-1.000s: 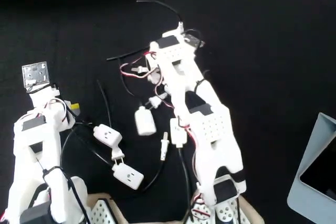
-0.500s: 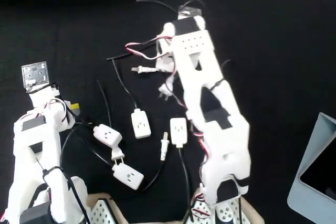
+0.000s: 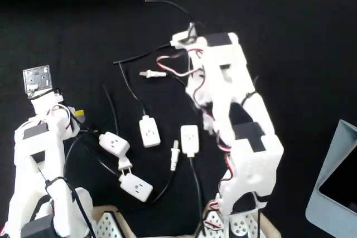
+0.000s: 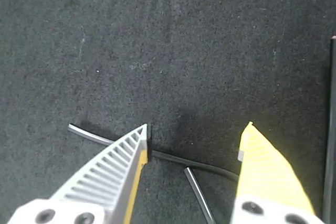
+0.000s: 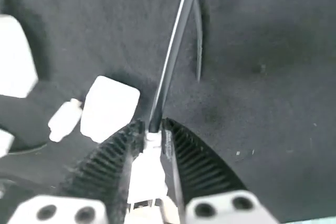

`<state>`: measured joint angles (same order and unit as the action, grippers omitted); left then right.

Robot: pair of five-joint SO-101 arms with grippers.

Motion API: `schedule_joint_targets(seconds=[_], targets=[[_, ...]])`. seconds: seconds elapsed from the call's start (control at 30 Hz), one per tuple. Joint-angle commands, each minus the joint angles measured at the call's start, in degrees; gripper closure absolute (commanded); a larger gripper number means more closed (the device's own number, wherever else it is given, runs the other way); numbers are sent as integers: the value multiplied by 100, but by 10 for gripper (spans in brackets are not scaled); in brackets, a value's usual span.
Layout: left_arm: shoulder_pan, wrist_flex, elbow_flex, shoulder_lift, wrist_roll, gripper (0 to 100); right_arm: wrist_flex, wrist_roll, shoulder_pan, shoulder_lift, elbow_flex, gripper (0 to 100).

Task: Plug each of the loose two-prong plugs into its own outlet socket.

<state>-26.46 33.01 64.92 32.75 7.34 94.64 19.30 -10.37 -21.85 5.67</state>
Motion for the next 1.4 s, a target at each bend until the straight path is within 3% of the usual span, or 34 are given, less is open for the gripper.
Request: schedule_joint_targets(seconds=[0.0, 0.23, 0.7, 1.0, 1.37], targets=[[-13, -114, -75, 62, -9, 722, -492, 440, 88, 365, -303, 982], [-13, -114, -75, 62, -9, 722, -712, 440, 97, 365, -514, 842], [-4, -114, -75, 62, -9, 722, -299, 431, 35, 1534, -1393, 912], [-4, -114, -75, 62, -9, 722, -2207, -686, -202, 1982, -3152, 910], [-4, -114, -75, 62, -9, 722, -2277, -1099, -246, 1552, -3204, 909]])
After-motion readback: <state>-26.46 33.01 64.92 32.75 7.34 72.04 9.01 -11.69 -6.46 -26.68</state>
